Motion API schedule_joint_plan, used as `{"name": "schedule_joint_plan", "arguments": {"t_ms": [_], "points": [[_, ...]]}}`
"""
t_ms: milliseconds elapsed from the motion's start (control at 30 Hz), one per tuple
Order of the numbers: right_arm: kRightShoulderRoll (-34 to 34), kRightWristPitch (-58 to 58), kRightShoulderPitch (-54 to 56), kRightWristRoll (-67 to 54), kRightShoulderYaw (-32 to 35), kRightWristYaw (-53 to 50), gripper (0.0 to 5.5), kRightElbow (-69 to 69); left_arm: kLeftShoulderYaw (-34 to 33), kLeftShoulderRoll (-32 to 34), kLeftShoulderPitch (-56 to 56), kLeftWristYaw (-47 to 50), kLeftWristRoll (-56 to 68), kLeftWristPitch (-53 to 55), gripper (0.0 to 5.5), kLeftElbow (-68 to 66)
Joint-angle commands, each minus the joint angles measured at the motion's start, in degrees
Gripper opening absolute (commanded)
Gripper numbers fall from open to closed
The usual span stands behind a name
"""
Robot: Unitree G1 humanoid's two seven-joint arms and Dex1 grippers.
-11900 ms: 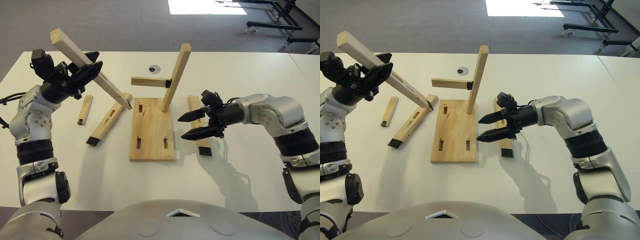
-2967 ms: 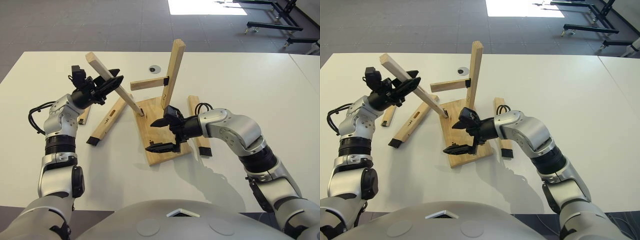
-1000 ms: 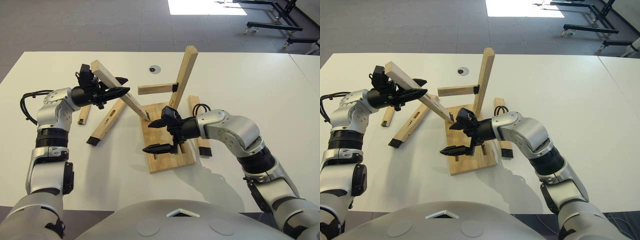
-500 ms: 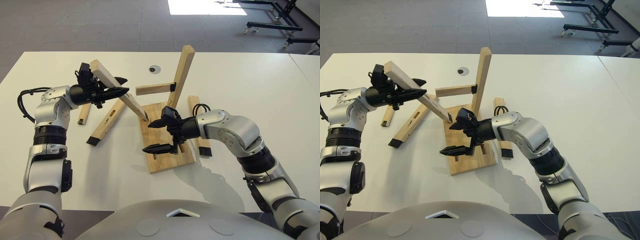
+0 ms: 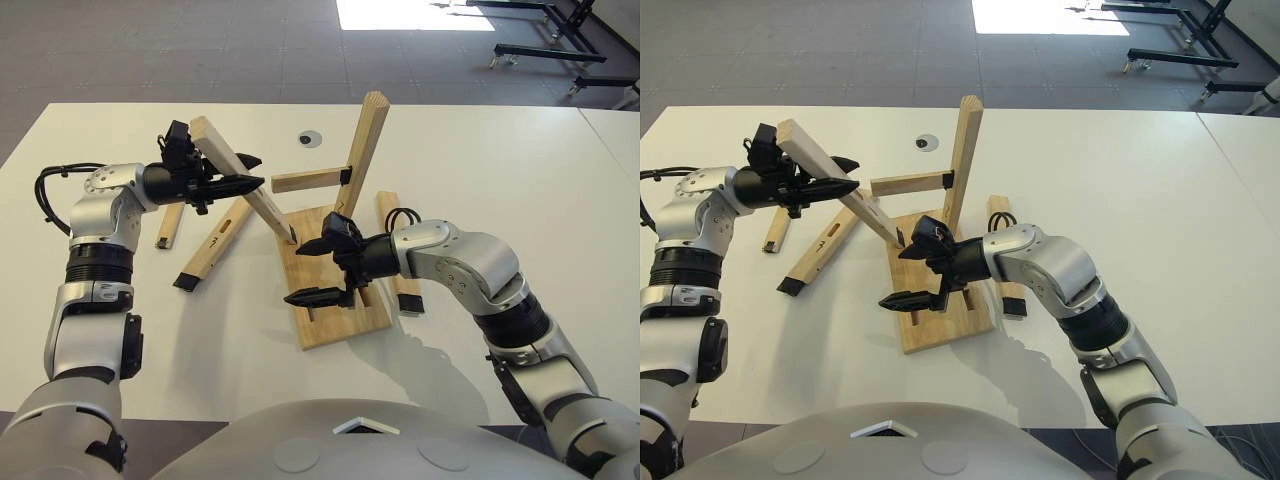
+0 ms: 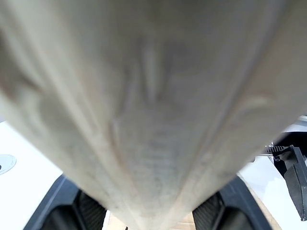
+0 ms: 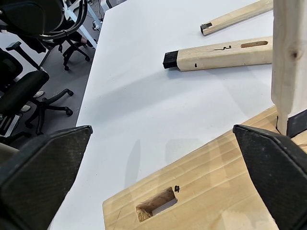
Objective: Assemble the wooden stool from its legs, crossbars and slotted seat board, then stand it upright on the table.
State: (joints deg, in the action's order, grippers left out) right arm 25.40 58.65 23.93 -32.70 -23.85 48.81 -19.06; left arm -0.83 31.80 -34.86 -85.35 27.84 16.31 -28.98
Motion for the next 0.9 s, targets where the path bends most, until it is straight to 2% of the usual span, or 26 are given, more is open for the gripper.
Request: {"name": "schedule_joint_plan", "arguments": {"t_ms": [33,367,700,900], "points": [[-0.5,0.3,-0.4,-0.2,0.1,-0.9,5.4,-1.0,1.4,0.1,-1.7,-0.4,-1.8,1.4,2.02,-1.2],[-0.8,0.1,-0.7,-0.1,0.1,-1.5,5.4,-1.2,2.0,-0.2,-2.1,-2.9,-0.4,6.6,2.02,1.0],[-1.0,0.1,-0.6,0.0,-0.1,-1.6,5.4,-1.2,5.1,1.2,1.0,-3.0,-4.6,-0.5,2.02,4.4],[-1.0,0.2,-0.8,-0.1,0.1,-1.8,5.4,-1.3,5.5,2.0,1.0,-2.9,-4.4,-0.9,2.02,5.3]]}}
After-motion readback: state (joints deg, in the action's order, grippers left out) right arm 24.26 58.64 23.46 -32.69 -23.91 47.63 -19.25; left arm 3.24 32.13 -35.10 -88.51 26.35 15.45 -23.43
